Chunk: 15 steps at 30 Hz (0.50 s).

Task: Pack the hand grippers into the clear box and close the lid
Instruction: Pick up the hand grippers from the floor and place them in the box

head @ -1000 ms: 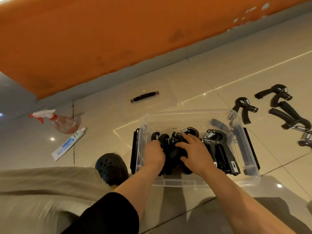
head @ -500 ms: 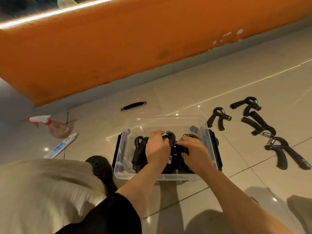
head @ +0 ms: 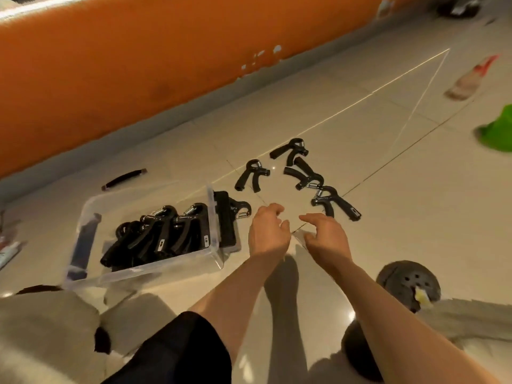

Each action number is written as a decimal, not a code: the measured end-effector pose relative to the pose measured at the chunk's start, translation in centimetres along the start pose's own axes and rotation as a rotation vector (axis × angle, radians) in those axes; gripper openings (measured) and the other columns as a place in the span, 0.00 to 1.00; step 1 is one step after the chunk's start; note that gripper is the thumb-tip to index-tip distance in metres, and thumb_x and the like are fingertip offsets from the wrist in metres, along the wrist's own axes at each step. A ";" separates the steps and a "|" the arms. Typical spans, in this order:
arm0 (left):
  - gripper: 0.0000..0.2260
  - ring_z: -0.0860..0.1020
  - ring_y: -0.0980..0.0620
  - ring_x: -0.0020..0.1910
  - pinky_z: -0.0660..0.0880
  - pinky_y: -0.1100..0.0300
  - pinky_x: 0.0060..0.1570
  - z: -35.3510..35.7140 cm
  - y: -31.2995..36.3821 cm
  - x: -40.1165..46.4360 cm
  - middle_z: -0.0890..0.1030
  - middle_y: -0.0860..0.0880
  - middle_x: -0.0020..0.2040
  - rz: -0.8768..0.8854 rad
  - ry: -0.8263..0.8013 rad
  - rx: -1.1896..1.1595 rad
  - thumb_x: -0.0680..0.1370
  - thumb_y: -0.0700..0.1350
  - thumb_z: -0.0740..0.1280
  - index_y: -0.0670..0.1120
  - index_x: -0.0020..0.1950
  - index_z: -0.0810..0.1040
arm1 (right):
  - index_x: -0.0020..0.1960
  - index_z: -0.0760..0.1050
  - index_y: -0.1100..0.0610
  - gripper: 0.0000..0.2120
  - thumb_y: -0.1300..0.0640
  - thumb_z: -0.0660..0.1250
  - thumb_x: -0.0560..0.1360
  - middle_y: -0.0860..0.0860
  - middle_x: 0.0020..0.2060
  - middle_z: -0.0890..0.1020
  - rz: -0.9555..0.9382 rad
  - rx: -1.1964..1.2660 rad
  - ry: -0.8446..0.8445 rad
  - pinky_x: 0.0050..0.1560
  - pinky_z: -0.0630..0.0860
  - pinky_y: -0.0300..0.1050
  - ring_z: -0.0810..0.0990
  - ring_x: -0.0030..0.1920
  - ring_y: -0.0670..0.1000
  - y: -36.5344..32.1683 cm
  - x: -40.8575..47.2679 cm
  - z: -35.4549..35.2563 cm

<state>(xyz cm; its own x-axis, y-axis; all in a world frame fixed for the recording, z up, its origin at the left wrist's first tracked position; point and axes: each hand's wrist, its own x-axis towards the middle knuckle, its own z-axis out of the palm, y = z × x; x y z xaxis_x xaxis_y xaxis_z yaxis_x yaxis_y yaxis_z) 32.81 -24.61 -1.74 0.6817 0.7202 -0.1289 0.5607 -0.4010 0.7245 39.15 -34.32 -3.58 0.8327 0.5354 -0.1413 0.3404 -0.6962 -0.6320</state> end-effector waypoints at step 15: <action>0.14 0.75 0.48 0.60 0.74 0.54 0.60 13.8 3.2 3.7 0.76 0.46 0.61 -0.047 -0.196 0.049 0.80 0.41 0.61 0.46 0.66 0.72 | 0.66 0.73 0.54 0.18 0.59 0.66 0.76 0.53 0.62 0.78 0.166 0.001 0.069 0.58 0.71 0.46 0.76 0.60 0.54 13.5 6.8 -4.5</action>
<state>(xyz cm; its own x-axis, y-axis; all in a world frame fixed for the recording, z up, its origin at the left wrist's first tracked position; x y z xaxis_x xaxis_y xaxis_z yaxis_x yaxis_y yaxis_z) 43.63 -31.05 -9.24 0.7300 0.6166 -0.2947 0.6129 -0.3999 0.6815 51.36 -42.27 -9.66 0.9052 0.3795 -0.1912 0.1956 -0.7714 -0.6055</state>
